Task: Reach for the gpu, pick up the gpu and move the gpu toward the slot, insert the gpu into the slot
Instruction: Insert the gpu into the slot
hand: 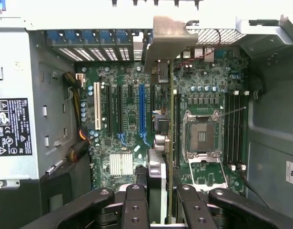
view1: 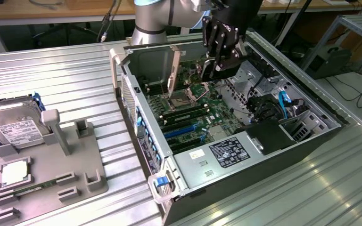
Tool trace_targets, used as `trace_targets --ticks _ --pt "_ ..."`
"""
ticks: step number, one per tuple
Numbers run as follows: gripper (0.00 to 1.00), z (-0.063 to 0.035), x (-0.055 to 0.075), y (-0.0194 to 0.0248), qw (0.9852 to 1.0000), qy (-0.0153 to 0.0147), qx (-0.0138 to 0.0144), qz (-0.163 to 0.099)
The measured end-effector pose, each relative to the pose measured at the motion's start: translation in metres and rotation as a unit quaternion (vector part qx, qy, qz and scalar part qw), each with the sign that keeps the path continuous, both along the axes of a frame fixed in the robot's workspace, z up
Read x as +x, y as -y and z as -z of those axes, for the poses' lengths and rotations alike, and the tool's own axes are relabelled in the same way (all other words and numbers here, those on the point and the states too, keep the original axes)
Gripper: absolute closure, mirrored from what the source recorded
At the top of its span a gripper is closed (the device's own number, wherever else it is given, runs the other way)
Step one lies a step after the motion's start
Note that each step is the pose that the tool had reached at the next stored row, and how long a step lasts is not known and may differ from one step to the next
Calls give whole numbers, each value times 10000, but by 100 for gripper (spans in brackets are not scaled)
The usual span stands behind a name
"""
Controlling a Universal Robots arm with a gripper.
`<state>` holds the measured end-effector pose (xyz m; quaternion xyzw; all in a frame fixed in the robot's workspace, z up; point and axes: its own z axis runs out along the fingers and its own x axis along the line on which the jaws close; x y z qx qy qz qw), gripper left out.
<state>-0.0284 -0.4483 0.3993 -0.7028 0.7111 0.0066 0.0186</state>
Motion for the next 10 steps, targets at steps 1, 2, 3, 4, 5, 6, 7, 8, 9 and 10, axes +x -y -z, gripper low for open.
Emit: trace_targets --ticks 1,2,3,4,5,6,7,8,9,10 --pt "72 18 0 0 10000 0 0 0" --pt "72 36 0 0 10000 0 0 0" --pt "72 54 0 0 10000 0 0 0" --pt "72 73 0 0 10000 0 0 0" --pt "72 91 0 0 10000 0 0 0" --pt "72 109 0 0 10000 -4 0 0" --pt "72 126 0 0 10000 -15 -1 0" --pt "72 145 0 0 10000 -22 0 0" --pt "72 163 0 0 10000 -29 0 1" --pt "72 182 0 -1 10000 -33 0 0"
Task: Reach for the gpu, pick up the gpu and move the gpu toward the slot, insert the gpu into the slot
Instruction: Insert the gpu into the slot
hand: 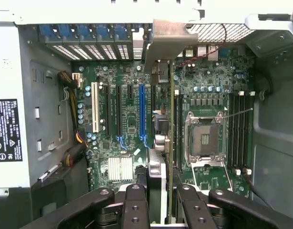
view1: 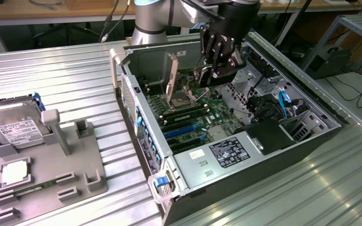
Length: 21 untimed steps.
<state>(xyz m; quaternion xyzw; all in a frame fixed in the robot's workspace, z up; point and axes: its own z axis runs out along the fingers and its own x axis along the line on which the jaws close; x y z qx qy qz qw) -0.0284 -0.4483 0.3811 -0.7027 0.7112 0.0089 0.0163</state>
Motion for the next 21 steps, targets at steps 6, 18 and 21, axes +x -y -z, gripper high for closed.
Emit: trace_targets --ticks 6,18,21 --pt "72 105 0 -3 9999 -6 -1 -123" --pt "72 224 0 -14 9998 11 -1 -209" --pt "72 289 0 -14 9998 11 0 -186"
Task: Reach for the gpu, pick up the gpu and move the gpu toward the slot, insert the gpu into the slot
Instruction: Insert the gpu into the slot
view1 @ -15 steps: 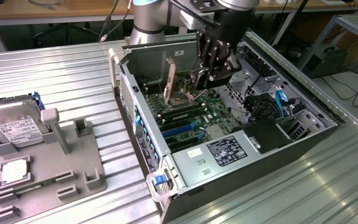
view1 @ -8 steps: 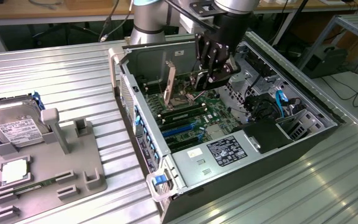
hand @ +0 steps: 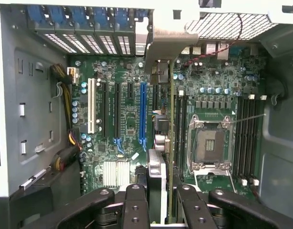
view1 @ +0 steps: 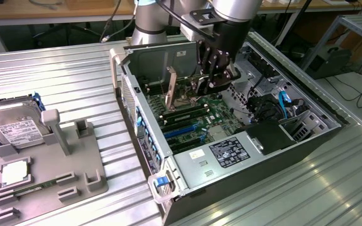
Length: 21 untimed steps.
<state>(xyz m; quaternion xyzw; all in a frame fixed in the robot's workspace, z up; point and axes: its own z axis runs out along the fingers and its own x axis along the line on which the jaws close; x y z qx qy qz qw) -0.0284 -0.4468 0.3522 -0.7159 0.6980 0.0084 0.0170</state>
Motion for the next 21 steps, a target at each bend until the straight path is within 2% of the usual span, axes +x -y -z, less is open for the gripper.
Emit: trace_targets --ticks 4,5,6,7,14,18,21 --pt "72 73 -1 7 10000 0 0 3" --pt "72 86 0 7 10000 -12 0 3" --pt "72 97 0 7 10000 -44 0 6" --pt "72 113 0 7 10000 -49 -1 7" --pt "72 244 -33 5 10000 -50 1 8" --pt "72 353 -55 -28 10000 -50 -3 23" --pt "72 398 -55 -33 10000 -50 -2 85"
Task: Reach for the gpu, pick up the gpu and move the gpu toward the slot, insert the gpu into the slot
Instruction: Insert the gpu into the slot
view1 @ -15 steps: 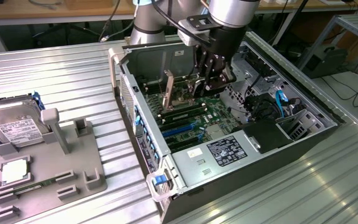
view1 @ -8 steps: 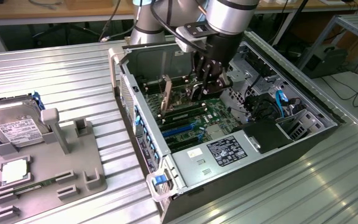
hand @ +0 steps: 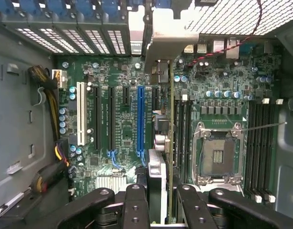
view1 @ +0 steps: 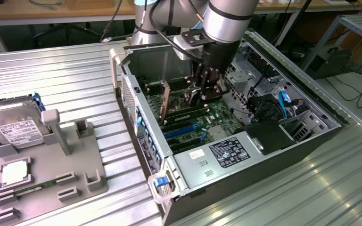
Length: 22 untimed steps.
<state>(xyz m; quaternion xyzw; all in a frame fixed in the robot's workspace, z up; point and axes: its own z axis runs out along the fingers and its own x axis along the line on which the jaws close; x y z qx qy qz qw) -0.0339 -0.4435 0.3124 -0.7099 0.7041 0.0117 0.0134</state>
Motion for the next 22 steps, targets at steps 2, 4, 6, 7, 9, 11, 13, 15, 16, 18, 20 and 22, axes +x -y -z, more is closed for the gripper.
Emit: trace_targets --ticks 2,4,6,7,9,11,13,15,16,18,20,22 --pt "72 7 -1 9 10000 -1 -2 5" --pt "72 20 -15 27 10000 0 -1 6" --pt "72 32 -60 35 10000 1 1 5" --pt "72 38 -75 37 10000 1 1 6" --pt "72 66 -83 38 10000 0 0 10" --pt "72 84 -84 48 10000 0 -1 19" --pt "72 101 -89 56 10000 0 0 25" --pt "72 120 -151 58 10000 0 -1 26" --pt "72 133 -169 58 10000 0 -1 26" --pt "72 144 -171 82 10000 -1 -2 25" --pt "72 155 -171 112 10000 0 -1 26" --pt "72 172 -182 122 10000 1 1 27"
